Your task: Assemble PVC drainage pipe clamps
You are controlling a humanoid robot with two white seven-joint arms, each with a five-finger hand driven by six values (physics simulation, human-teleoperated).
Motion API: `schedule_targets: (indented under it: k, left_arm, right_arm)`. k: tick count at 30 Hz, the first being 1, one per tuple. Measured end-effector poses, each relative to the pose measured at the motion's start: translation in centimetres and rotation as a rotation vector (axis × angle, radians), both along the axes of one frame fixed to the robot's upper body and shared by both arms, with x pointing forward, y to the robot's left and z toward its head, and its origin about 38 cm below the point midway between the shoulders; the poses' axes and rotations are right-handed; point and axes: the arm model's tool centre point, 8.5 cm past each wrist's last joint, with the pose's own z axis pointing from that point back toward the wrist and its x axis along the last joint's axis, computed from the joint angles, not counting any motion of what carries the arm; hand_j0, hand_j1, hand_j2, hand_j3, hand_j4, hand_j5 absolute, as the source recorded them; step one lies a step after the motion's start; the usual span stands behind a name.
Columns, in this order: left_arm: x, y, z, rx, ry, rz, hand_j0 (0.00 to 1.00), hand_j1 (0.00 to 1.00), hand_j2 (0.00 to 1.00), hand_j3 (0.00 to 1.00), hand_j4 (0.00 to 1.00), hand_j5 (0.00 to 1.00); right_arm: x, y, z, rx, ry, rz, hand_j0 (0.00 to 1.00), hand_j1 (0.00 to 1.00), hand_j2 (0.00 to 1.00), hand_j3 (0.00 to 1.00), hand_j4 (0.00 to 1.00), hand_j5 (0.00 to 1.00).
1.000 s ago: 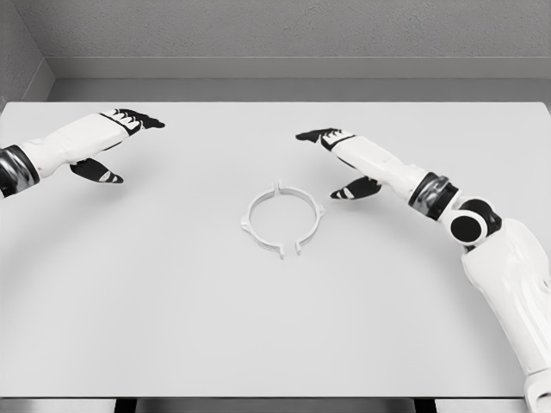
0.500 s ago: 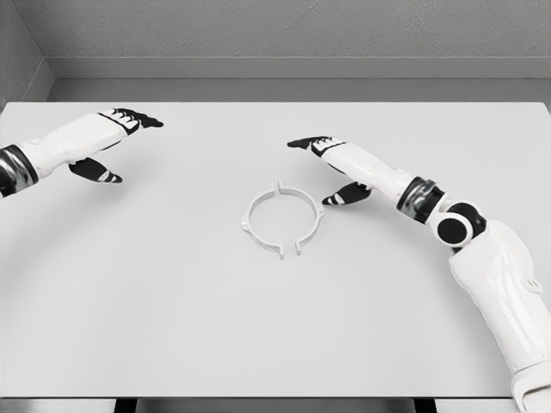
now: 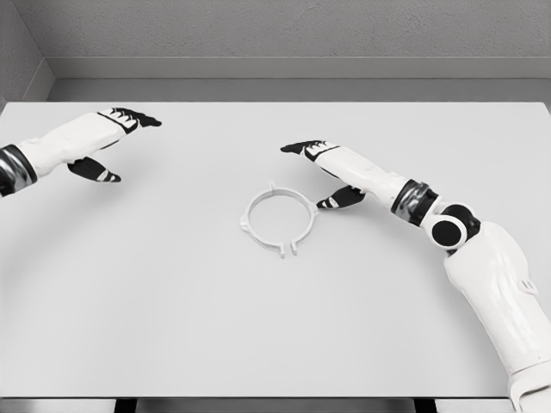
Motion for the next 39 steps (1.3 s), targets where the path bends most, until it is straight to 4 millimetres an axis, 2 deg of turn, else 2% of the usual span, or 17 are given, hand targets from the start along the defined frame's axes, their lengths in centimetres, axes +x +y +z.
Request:
schedule_targets:
  k: [18, 24, 27, 29, 31, 34, 35, 37, 39]
  left_arm:
    - [0.0, 0.1, 0.0, 0.001, 0.000, 0.002, 1.00, 1.00, 1.00, 1.00, 1.00, 1.00]
    - [0.0, 0.1, 0.0, 0.001, 0.000, 0.003, 1.00, 1.00, 1.00, 1.00, 1.00, 1.00]
    - [0.0, 0.3, 0.0, 0.001, 0.001, 0.007, 1.00, 1.00, 1.00, 1.00, 1.00, 1.00]
    - [0.0, 0.4, 0.0, -0.004, 0.003, 0.010, 1.00, 1.00, 1.00, 1.00, 1.00, 1.00]
    - [0.0, 0.5, 0.0, -0.007, 0.003, 0.012, 1.00, 1.00, 1.00, 1.00, 1.00, 1.00]
    - [0.0, 0.6, 0.1, -0.010, 0.002, 0.014, 1.00, 1.00, 1.00, 1.00, 1.00, 1.00]
    - [0.0, 0.6, 0.1, -0.011, 0.001, 0.014, 1.00, 1.00, 1.00, 1.00, 1.00, 1.00]
    - [0.0, 0.6, 0.1, -0.011, 0.001, 0.015, 1.00, 1.00, 1.00, 1.00, 1.00, 1.00]
    - [0.0, 0.6, 0.1, -0.012, 0.001, 0.015, 1.00, 1.00, 1.00, 1.00, 1.00, 1.00]
  right_arm:
    - [-0.3, 0.7, 0.3, -0.003, -0.011, 0.024, 1.00, 1.00, 1.00, 1.00, 1.00, 1.00]
    - [0.2, -0.4, 1.1, -0.005, -0.027, 0.004, 1.00, 1.00, 1.00, 1.00, 1.00, 1.00]
    - [0.3, -3.0, 1.9, 0.013, -0.042, -0.044, 1.00, 1.00, 1.00, 1.00, 1.00, 1.00]
    - [-1.9, -6.0, 1.2, 0.045, -0.030, -0.086, 1.00, 1.00, 1.00, 1.00, 1.00, 1.00]
    - [-3.8, -9.5, 2.6, 0.070, -0.070, -0.135, 1.00, 1.00, 1.00, 1.00, 1.00, 1.00]
    - [-5.2, -15.0, 8.1, 0.077, -0.176, -0.184, 1.00, 1.00, 1.00, 1.00, 1.00, 1.00]
    - [-5.7, -16.5, 9.3, 0.071, -0.195, -0.197, 1.00, 1.00, 1.00, 1.00, 1.00, 1.00]
    - [-6.3, -18.4, 11.8, 0.055, -0.239, -0.212, 1.00, 1.00, 1.00, 1.00, 1.00, 1.00]
    - [-6.8, -19.4, 12.9, 0.037, -0.256, -0.217, 1.00, 1.00, 1.00, 1.00, 1.00, 1.00]
